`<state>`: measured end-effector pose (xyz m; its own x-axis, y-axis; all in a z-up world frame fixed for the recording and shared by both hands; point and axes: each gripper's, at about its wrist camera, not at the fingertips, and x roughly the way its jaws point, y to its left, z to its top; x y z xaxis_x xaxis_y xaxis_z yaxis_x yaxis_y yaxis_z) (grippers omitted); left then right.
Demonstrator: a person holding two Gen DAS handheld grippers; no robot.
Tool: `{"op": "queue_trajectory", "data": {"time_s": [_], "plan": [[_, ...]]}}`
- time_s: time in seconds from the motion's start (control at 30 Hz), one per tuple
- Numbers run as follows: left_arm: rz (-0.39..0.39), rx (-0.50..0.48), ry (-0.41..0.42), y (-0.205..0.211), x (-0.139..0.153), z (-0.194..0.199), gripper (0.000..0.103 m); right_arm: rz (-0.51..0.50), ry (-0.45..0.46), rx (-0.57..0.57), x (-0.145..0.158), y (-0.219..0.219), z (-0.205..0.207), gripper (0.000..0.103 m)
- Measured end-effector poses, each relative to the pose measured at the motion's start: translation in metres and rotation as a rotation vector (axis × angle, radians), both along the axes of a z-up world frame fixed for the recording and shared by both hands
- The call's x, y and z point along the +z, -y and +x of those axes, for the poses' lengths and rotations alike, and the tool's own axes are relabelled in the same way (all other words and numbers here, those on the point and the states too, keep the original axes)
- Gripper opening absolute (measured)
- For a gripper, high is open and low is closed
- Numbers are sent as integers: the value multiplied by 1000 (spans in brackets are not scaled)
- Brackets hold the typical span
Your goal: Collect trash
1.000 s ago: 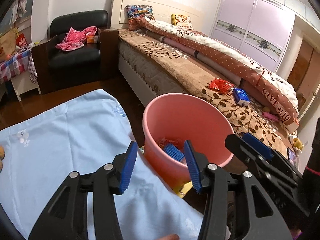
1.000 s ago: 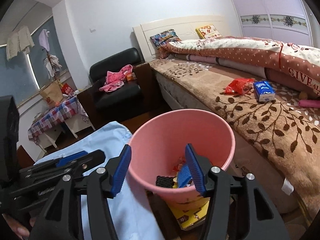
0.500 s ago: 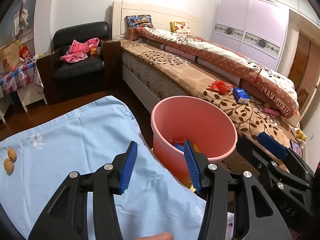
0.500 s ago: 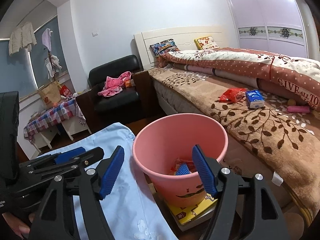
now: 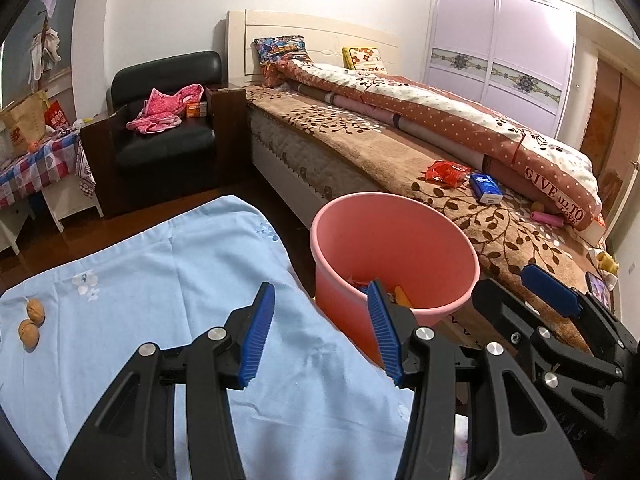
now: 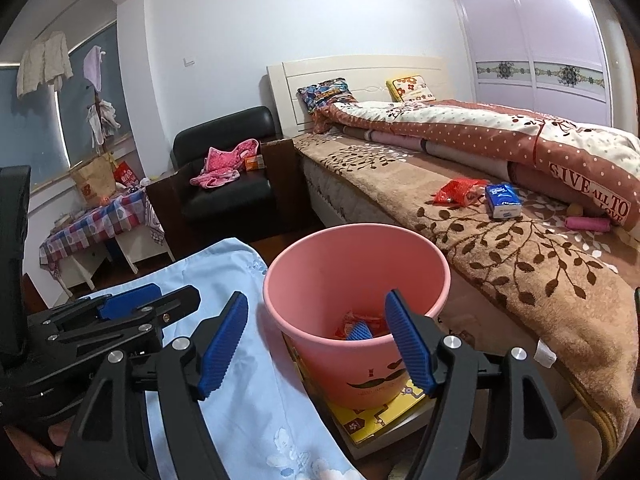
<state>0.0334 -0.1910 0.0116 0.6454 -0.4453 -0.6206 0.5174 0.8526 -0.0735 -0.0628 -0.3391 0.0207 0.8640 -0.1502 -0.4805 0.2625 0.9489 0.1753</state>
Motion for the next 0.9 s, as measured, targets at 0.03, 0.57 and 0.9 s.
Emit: {"op": "queue_trajectory", "data": {"time_s": [0.03, 0.57, 0.9], "plan": [[0, 1, 1, -1, 0, 0, 49, -2, -1, 1, 0, -1, 0, 70], [1, 25, 9, -7, 0, 1, 49, -8, -14, 5, -2, 0, 1, 70], [11, 37, -11, -11, -3, 4, 49, -18, -25, 18, -5, -3, 4, 70]]}}
